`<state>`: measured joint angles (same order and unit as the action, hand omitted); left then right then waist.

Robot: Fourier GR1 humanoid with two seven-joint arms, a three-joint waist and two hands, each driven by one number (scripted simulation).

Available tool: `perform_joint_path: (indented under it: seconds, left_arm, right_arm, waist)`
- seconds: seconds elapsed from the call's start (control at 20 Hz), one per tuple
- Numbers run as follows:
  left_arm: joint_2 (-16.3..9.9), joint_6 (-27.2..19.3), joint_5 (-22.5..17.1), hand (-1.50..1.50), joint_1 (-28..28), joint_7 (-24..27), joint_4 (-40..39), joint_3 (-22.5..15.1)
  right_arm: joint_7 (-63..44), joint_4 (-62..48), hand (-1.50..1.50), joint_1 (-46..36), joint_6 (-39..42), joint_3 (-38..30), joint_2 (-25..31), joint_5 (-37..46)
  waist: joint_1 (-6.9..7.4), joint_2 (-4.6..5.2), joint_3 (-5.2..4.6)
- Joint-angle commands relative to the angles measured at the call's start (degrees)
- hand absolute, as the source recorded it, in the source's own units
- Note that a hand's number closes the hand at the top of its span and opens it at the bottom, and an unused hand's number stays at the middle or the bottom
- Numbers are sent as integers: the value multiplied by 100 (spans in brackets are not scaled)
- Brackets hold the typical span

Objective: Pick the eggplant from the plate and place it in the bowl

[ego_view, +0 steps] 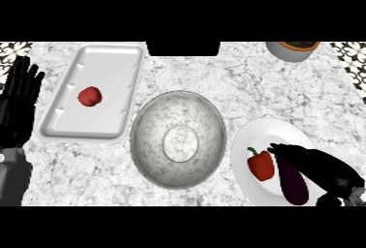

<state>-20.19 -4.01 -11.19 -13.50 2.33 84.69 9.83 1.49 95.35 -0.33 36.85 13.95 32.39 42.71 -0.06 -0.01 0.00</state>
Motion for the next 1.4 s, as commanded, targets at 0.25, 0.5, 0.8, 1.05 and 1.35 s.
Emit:
perform_joint_path:
  seconds: [0.25, 0.5, 0.8, 1.05, 1.35]
  left_arm:
    - [93, 154, 83, 0, -23, -159, 76, 177]
    - [5, 333, 109, 0, 64, 116, -149, 356]
    - [263, 116, 285, 0, 91, -115, 266, 153]
    - [137, 383, 143, 0, 249, -316, 519, 249]
    - [53, 254, 232, 0, 156, -141, 126, 529]
  right_arm:
    - [315, -938, -150, -460, 59, -231, -388, 594]
    - [320, -1603, -150, -473, -424, -94, -710, 1025]
    - [1134, -1514, 150, -267, -1100, -319, -567, 1101]
    - [1408, -2091, 150, -369, -1651, -144, -760, 1583]
    - [107, -938, 150, 617, -1638, -887, -936, 1487]
  waist:
    - [13, 1, 0]
    - [19, 4, 0]
    - [10, -2, 1]
    - [39, -3, 2]
    - [-312, -63, -15]
